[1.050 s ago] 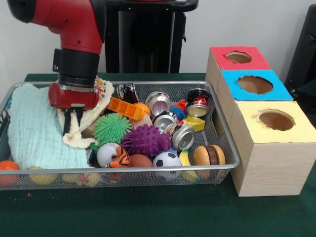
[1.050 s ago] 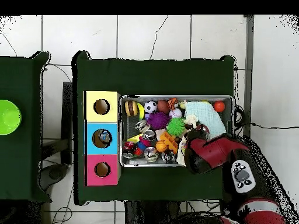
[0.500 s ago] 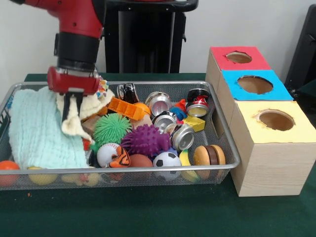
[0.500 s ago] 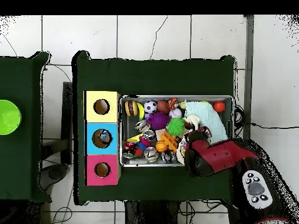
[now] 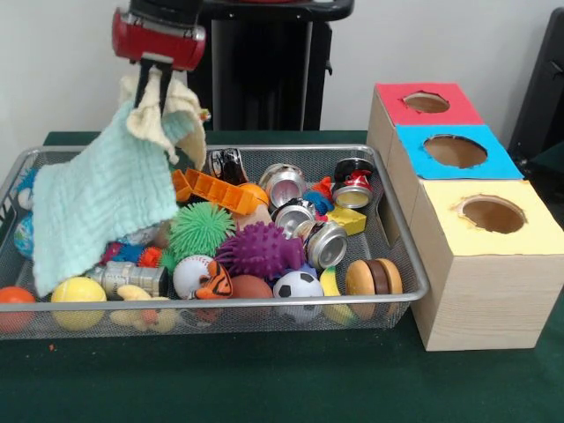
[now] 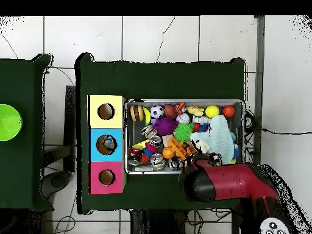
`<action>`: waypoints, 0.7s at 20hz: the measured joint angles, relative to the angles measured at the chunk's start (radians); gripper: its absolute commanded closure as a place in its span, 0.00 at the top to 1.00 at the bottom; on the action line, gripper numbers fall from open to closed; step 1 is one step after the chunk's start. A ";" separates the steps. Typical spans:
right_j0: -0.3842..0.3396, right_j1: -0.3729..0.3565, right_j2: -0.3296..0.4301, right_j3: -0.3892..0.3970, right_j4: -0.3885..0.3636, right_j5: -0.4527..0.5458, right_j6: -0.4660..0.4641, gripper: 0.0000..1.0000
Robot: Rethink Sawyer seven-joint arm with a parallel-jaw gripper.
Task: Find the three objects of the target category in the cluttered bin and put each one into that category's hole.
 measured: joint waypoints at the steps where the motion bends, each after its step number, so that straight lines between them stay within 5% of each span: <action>1: 0.001 -0.003 0.000 0.003 0.003 0.002 0.000 0.00; 14: 0.126 -0.134 0.015 0.201 0.244 0.011 0.000 0.00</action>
